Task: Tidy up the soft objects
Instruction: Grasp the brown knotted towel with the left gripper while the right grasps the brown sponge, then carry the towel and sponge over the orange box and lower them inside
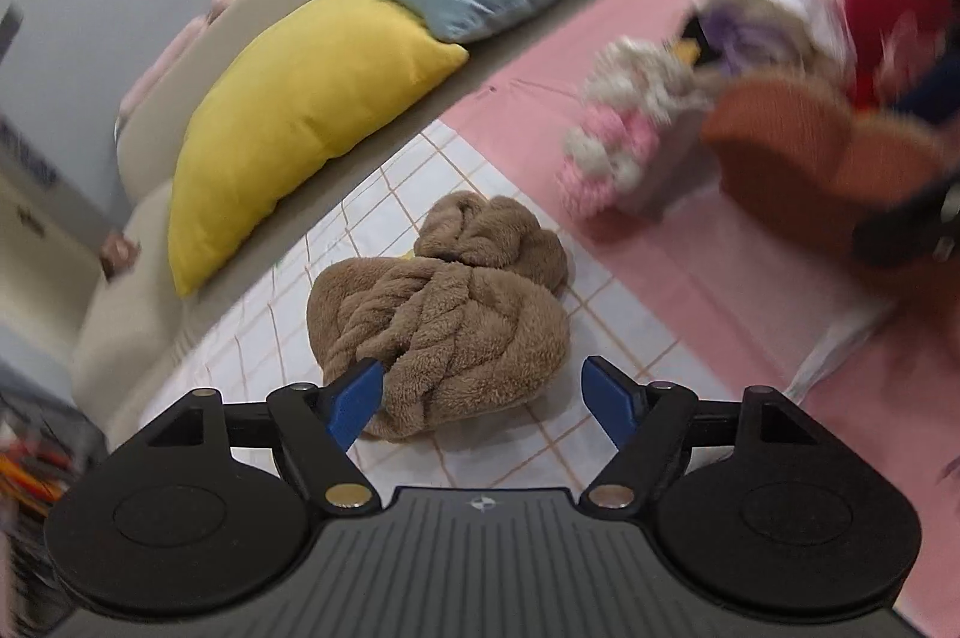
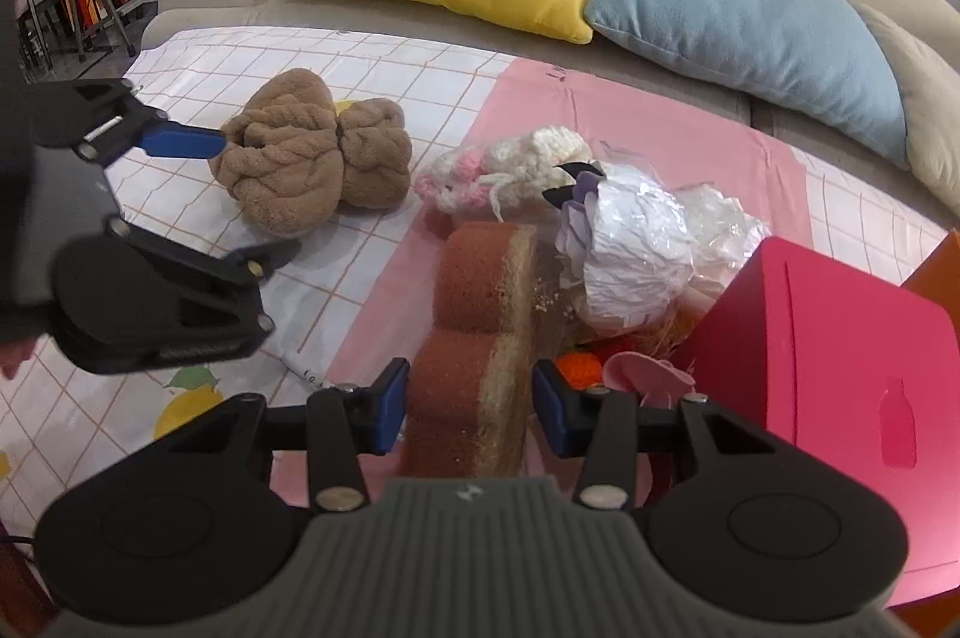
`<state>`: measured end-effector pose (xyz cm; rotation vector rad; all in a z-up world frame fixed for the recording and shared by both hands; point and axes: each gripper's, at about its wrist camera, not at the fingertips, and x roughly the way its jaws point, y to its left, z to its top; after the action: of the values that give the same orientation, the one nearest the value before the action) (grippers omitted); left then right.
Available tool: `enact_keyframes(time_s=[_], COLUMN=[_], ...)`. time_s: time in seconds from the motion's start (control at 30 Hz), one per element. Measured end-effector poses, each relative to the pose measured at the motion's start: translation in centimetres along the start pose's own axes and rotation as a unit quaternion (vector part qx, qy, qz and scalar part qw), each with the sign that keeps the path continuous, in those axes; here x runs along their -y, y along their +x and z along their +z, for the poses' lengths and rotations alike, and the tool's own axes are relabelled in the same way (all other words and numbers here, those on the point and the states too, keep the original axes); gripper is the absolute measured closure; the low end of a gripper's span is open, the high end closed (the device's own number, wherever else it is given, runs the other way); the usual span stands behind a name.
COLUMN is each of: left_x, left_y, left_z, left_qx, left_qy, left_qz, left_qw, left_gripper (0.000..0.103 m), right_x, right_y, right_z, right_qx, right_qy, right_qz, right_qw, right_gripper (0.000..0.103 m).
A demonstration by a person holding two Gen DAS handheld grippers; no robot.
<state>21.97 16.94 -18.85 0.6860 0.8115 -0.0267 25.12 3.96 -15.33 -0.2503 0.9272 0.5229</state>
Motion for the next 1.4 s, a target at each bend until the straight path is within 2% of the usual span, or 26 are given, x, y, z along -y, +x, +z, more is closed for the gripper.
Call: enact_keyframes(time_s=[0.1, 0.23, 0.3, 0.37, 0.5, 0.67, 0.93, 1.07, 1.23, 1.4], left_x=[1.3, 1.3, 1.2, 1.2, 0.9, 0.2, -0.2, -0.9, -1.1, -1.3], left_y=[1.6, 2.8, 3.2, 3.4, 3.2, 2.1, -2.4, -5.4, -9.6, -13.4], left_z=[0.0, 0.4, 0.7, 0.8, 0.8, 1.0, 1.8, 1.9, 2.0, 2.0], left_qx=[-0.016, -0.024, -0.037, -0.043, -0.047, -0.037, -0.010, 0.005, 0.024, 0.038], left_qy=[0.053, 0.050, 0.049, 0.047, 0.042, 0.021, -0.036, -0.094, -0.157, -0.231], left_qz=[0.022, 0.041, 0.052, 0.056, 0.070, 0.060, 0.053, 0.031, 0.005, -0.022], left_qw=[0.9982, 0.9976, 0.9968, 0.9964, 0.9955, 0.9973, 0.9979, 0.9951, 0.9873, 0.9719], left_gripper=[0.013, 0.021, 0.031, 0.036, 0.064, 0.075, 0.080, 0.081, 0.081, 0.081], right_x=[-0.1, 0.0, 0.1, 0.2, 0.5, 0.6, 0.9, 0.7, 0.7, 1.0], right_y=[0.2, 0.5, 0.6, 0.6, 0.7, 0.5, -1.7, -3.3, -5.8, -8.7], right_z=[0.0, 0.0, 0.0, -0.1, -0.1, 0.1, 0.3, 0.2, -0.1, -0.9], right_qx=[-0.002, -0.010, -0.013, -0.015, -0.018, -0.012, 0.012, 0.027, 0.051, 0.071], right_qy=[-0.003, 0.002, 0.005, 0.008, 0.013, 0.012, 0.014, 0.013, 0.008, 0.007], right_qz=[0.003, 0.005, 0.006, 0.007, 0.006, 0.003, 0.013, 0.022, 0.032, 0.046], right_qw=[1.000, 1.000, 1.000, 1.000, 1.000, 1.000, 1.000, 0.999, 0.998, 0.996], right_gripper=[0.058, 0.061, 0.062, 0.062, 0.065, 0.070, 0.072, 0.072, 0.072, 0.072])
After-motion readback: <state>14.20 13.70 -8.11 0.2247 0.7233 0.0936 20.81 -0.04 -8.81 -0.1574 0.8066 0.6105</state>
